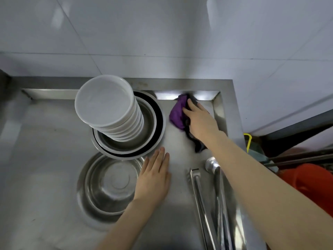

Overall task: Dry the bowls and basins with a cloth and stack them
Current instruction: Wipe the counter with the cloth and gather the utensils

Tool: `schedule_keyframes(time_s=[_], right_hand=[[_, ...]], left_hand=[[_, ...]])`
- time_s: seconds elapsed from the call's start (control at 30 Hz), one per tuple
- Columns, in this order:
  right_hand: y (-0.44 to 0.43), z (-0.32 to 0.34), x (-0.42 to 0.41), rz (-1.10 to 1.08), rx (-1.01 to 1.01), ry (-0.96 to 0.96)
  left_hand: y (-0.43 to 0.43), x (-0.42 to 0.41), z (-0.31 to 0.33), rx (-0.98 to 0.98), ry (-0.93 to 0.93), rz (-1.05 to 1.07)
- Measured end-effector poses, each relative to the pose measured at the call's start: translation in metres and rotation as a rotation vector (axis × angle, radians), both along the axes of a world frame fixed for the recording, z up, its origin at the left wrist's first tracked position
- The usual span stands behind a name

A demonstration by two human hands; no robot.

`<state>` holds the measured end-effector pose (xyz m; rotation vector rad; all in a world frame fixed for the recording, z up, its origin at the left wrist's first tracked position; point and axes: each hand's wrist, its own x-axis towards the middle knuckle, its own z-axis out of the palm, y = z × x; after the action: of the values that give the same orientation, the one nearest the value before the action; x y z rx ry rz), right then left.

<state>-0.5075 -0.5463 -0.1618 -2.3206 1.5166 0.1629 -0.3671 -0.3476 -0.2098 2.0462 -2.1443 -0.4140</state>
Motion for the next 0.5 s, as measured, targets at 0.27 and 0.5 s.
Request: schedule_keyframes(time_s=[0.27,0.5], right_hand=[[0.043,0.006,0.005,0.199,0.015,-0.064],[0.080,0.016,0.020,0.364,0.138,-0.001]], left_hand=[[0.045,0.043,0.041,-0.247,0.418,0.431],[0.061,0.079,0.038,-0.064,0.321,0.465]])
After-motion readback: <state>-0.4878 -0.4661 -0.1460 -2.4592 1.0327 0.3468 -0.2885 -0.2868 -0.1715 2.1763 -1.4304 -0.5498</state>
